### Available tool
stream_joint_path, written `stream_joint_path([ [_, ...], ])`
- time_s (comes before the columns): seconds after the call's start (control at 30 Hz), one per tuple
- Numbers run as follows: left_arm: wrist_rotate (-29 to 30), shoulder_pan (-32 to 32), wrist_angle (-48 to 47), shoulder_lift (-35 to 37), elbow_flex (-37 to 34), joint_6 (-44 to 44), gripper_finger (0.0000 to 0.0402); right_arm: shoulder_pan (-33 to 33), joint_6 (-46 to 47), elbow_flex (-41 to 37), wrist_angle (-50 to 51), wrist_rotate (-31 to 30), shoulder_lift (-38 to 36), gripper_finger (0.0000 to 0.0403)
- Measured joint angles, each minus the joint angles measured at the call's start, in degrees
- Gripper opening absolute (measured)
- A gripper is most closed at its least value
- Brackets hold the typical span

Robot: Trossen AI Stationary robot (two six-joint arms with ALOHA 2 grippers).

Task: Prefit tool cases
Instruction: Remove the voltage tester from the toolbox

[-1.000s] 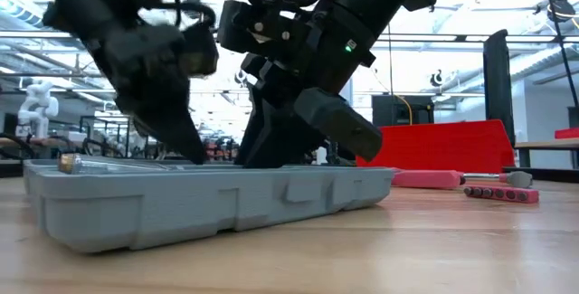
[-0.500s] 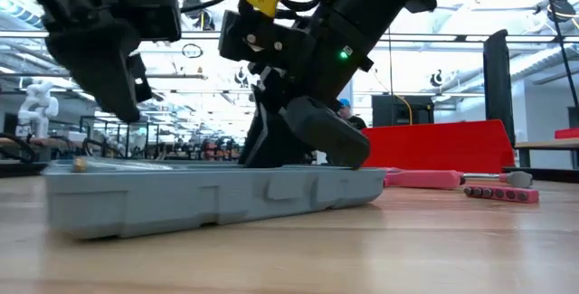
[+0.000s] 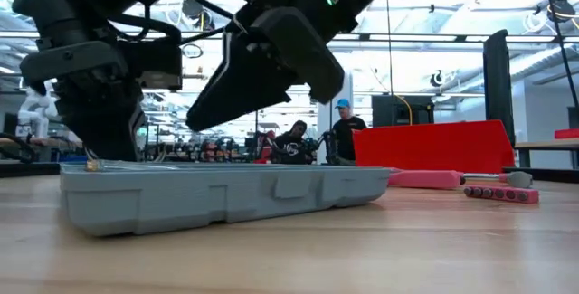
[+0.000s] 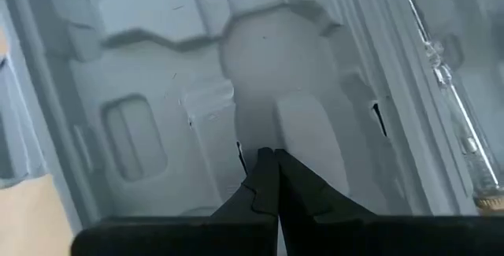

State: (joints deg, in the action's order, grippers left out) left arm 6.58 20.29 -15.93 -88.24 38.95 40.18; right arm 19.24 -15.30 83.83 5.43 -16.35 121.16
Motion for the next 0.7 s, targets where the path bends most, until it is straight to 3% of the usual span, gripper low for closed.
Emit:
stream_joint_path([
  [0.37,3.24,0.0,3.57,-1.27,-0.03,4.16,0.0002,2.14,-3.28,0.0,-8.17,1.25,2.93,0.0092],
  [0.7,4.98,-0.11,3.74,-1.32,-0.1,7.55,0.0002,2.29,-0.58,0.13,-10.91,0.26,4.44,0.0152],
])
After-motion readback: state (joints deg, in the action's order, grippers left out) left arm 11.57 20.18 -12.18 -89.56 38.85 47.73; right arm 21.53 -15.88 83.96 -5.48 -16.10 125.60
